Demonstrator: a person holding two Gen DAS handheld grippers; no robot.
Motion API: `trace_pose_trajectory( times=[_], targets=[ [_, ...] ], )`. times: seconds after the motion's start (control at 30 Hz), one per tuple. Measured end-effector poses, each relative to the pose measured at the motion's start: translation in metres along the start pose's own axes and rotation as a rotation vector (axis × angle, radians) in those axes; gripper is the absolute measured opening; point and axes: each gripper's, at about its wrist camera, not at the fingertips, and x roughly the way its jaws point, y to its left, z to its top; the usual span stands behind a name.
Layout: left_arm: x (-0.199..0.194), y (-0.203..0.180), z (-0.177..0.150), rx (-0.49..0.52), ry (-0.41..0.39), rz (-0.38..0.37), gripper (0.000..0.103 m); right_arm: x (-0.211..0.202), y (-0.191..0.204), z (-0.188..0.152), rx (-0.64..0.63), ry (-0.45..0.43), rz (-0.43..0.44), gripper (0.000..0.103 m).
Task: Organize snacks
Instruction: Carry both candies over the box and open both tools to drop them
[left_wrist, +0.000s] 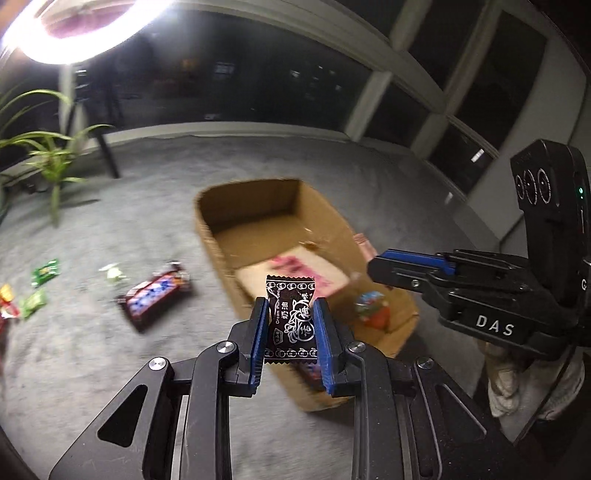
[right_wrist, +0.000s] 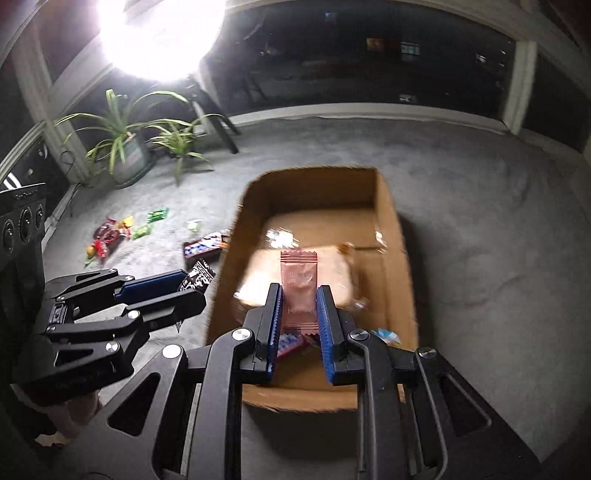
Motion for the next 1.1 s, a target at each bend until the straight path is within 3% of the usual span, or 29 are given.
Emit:
trace_pose_trajectory(
  times=[0.47, 0.5, 0.57, 0.6, 0.63, 0.67, 1.1],
  targets=[
    [0.036, -0.035, -0.009, 0.049, 0.077, -0.022, 0.024, 0.001, -0.03, -0.016, 0.061, 0.018, -0.019, 0.022],
    [0.037, -0.035, -0.009, 0.052, 0.082, -0.02, 0.025, 0.001, -0.031, -0.016, 0.064, 0.018, -0.018, 0.026],
    [0.039, -0.036, -0.009, 0.059, 0.088, -0.009, 0.032, 0.0, -0.033, -0.015, 0.081, 0.012, -0.021, 0.049],
    [0.038, -0.036, -0.01, 0.062, 0.085, -0.003, 0.039, -0.001, -0.033, -0.015, 0.088, 0.004, -0.026, 0.063],
    [0.037, -0.036, -0.01, 0.061, 0.084, 0.002, 0.052, -0.003, -0.033, -0.015, 0.091, -0.006, -0.03, 0.065],
    [0.036, -0.035, -0.01, 0.059, 0.081, 0.01, 0.06, -0.004, -0.032, -0.015, 0.091, -0.009, -0.028, 0.065],
    [0.009, -0.01, -0.012, 0.022, 0.046, 0.029, 0.06, -0.004, -0.004, 0.0, 0.082, -0.027, 0.002, 0.065]
  ],
)
